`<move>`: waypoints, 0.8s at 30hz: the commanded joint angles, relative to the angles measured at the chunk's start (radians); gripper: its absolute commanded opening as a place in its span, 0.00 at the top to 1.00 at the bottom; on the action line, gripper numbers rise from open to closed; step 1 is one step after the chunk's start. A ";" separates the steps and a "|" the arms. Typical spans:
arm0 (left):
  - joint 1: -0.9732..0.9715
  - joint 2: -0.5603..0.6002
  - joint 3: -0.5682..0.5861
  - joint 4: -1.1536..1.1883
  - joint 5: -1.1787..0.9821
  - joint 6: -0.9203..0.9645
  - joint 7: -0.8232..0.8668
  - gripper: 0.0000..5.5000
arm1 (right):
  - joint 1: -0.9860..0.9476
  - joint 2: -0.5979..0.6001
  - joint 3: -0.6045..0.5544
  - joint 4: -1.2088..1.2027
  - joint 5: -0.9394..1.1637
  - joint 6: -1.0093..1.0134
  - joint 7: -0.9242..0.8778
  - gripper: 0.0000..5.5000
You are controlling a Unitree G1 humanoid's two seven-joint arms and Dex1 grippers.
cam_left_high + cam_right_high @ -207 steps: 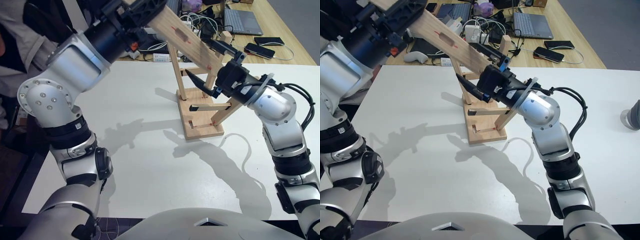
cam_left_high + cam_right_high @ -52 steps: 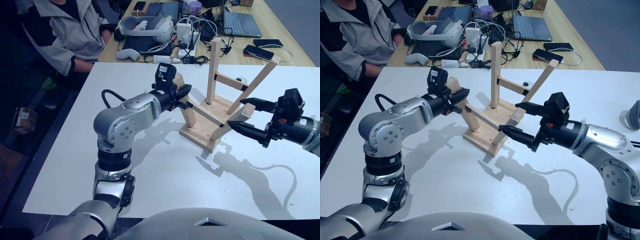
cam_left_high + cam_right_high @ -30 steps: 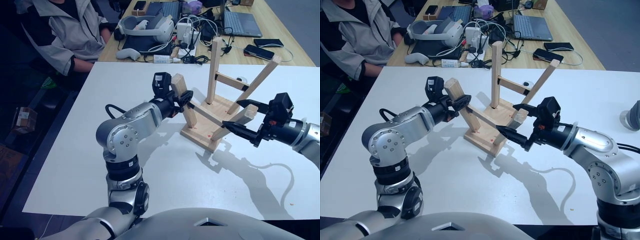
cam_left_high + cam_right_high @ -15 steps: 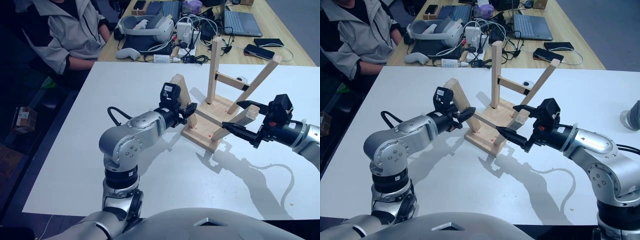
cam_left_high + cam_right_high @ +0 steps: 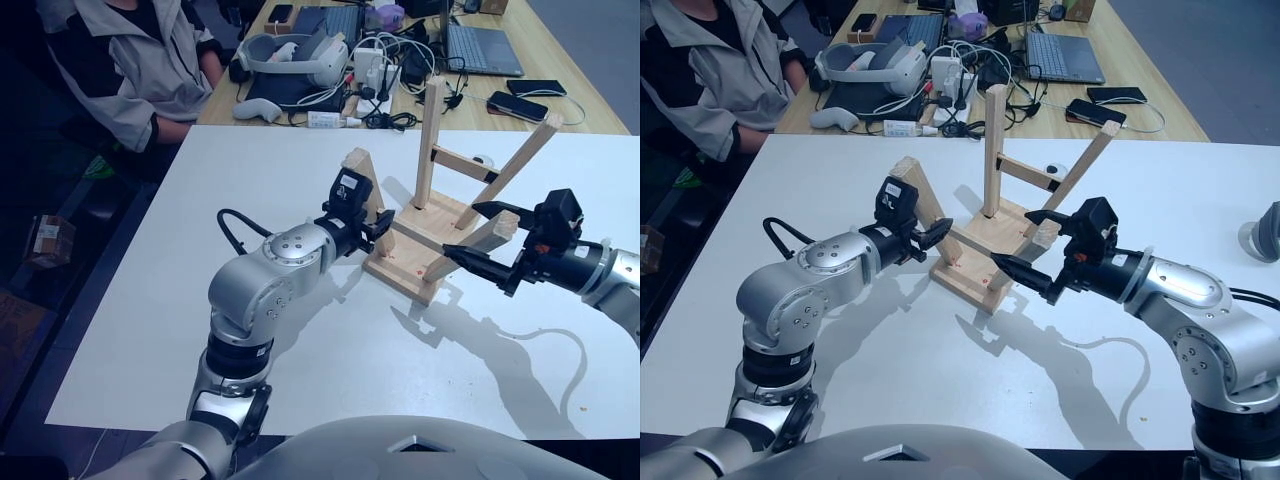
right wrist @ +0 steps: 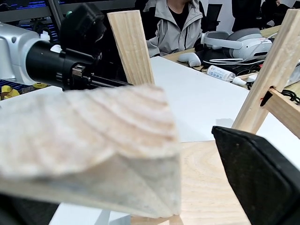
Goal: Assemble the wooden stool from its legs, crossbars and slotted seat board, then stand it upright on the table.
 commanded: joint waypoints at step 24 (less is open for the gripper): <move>-0.015 -0.035 -0.014 0.034 0.023 -0.006 -0.090 0.51 | -0.173 0.166 0.209 0.145 -0.143 -0.071 -0.036 0.11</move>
